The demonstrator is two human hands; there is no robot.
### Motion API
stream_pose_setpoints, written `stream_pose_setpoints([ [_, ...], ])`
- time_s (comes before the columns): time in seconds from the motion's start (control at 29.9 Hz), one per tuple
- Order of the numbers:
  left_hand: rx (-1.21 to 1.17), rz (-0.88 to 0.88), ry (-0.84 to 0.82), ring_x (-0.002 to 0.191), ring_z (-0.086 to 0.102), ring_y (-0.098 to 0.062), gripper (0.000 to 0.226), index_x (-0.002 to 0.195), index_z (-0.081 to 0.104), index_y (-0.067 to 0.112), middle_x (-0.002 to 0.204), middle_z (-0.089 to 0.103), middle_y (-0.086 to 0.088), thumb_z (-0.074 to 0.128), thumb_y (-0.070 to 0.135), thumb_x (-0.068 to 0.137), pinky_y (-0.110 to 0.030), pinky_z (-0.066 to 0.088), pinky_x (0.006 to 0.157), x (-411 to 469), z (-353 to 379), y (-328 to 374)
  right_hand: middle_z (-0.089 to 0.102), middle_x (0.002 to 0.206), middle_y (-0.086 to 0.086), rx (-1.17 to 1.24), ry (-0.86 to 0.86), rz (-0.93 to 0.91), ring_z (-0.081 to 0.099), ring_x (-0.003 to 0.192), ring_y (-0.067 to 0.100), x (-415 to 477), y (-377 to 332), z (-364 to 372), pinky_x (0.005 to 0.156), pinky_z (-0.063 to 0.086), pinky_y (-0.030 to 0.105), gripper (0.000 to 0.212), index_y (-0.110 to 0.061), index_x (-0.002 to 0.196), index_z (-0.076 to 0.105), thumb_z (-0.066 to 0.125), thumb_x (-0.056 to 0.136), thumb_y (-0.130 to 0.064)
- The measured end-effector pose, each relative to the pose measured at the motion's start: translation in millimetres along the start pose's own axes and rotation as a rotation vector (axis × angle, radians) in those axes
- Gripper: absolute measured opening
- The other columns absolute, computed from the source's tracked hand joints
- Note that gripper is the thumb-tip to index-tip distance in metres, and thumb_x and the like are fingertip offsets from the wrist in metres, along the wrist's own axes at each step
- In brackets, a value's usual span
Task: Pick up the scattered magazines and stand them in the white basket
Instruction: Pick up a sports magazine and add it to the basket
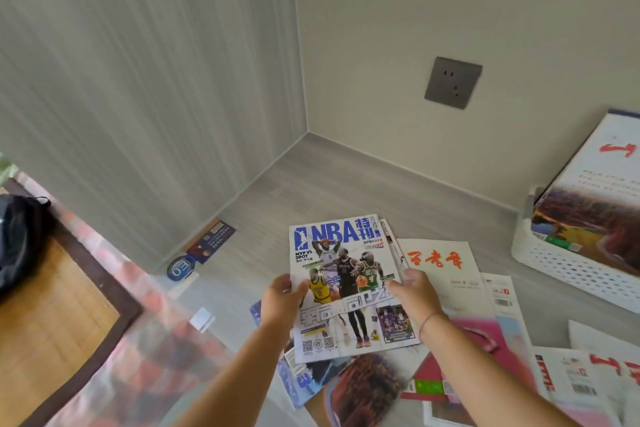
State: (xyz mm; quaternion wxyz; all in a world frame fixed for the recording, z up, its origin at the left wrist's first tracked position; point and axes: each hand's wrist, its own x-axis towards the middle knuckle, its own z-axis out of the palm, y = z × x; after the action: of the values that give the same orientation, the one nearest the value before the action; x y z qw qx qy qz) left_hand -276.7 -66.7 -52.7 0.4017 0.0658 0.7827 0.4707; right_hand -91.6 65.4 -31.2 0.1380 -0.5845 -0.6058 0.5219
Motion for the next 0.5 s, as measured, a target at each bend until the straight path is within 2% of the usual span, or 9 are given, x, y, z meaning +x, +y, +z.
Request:
stream_pose_setpoints([
  [0.03,-0.035,-0.027,-0.019,0.077,0.073,-0.029,0.026,0.106,0.060,0.011,0.099,0.072,-0.011,0.063,0.027,0.086,-0.048,0.060,0.068,3,-1,1,0.057,0.096,-0.002,-0.003,-0.002,0.019,0.054,0.072,0.007,1,-2,-1,0.057,0.042,0.015,0.035,-0.009,0.118,0.050,0.061,0.086,-0.018],
  [0.1,-0.065,-0.084,-0.050,0.077,0.073,-0.031,0.020,0.099,0.060,0.010,0.091,0.073,-0.013,0.062,0.026,0.087,-0.051,0.059,0.069,10,-2,3,0.064,0.110,0.007,-0.003,-0.009,0.067,0.063,0.091,0.027,5,-3,-2,0.077,0.054,0.034,0.038,-0.002,0.121,0.054,0.059,0.087,-0.016],
  [0.13,-0.070,-0.107,-0.063,0.077,0.073,-0.030,0.017,0.099,0.061,0.011,0.090,0.073,-0.013,0.061,0.025,0.088,-0.050,0.060,0.069,13,-3,3,0.068,0.107,0.010,0.015,-0.020,0.082,0.065,0.095,0.033,7,-3,-3,0.085,0.054,0.042,0.031,-0.002,0.114,0.061,0.059,0.087,-0.015],
  [0.2,-0.060,-0.099,-0.069,0.075,0.072,-0.026,0.016,0.104,0.061,0.014,0.092,0.073,-0.010,0.059,0.019,0.090,-0.041,0.061,0.063,19,-6,2,0.072,0.097,0.013,0.064,-0.040,0.107,0.067,0.092,0.033,11,-4,-6,0.089,0.053,0.047,0.021,-0.005,0.105,0.067,0.059,0.087,-0.012],
  [0.27,-0.014,-0.037,-0.062,0.074,0.071,-0.023,0.018,0.108,0.058,0.012,0.097,0.072,-0.009,0.057,0.014,0.090,-0.033,0.058,0.058,26,-8,3,0.073,0.094,0.014,0.106,-0.053,0.125,0.069,0.088,0.032,15,-3,-6,0.087,0.054,0.046,0.018,-0.008,0.104,0.066,0.059,0.087,-0.010],
  [0.37,-0.031,-0.010,-0.136,0.081,0.071,-0.027,0.018,0.108,0.055,0.010,0.102,0.071,-0.013,0.056,0.010,0.090,-0.038,0.059,0.066,31,-6,10,0.072,0.091,0.013,0.188,-0.058,0.134,0.070,0.080,0.030,18,-1,-6,0.070,0.058,0.041,0.017,-0.012,0.102,0.062,0.059,0.087,-0.006],
  [0.43,-0.040,0.015,-0.184,0.075,0.072,-0.022,0.016,0.107,0.053,0.011,0.098,0.072,-0.012,0.053,0.008,0.091,-0.032,0.057,0.057,30,-2,18,0.071,0.092,0.011,0.219,-0.042,0.122,0.070,0.076,0.025,19,1,-8,0.056,0.055,0.031,0.019,-0.010,0.104,0.059,0.059,0.086,-0.004],
  [0.5,-0.024,0.073,-0.198,0.069,0.072,-0.018,0.015,0.107,0.052,0.012,0.095,0.072,-0.011,0.052,0.008,0.092,-0.027,0.055,0.051,30,5,27,0.070,0.095,0.008,0.217,-0.024,0.101,0.069,0.074,0.019,18,4,-16,0.051,0.051,0.023,0.022,-0.010,0.106,0.058,0.061,0.085,-0.003],
])
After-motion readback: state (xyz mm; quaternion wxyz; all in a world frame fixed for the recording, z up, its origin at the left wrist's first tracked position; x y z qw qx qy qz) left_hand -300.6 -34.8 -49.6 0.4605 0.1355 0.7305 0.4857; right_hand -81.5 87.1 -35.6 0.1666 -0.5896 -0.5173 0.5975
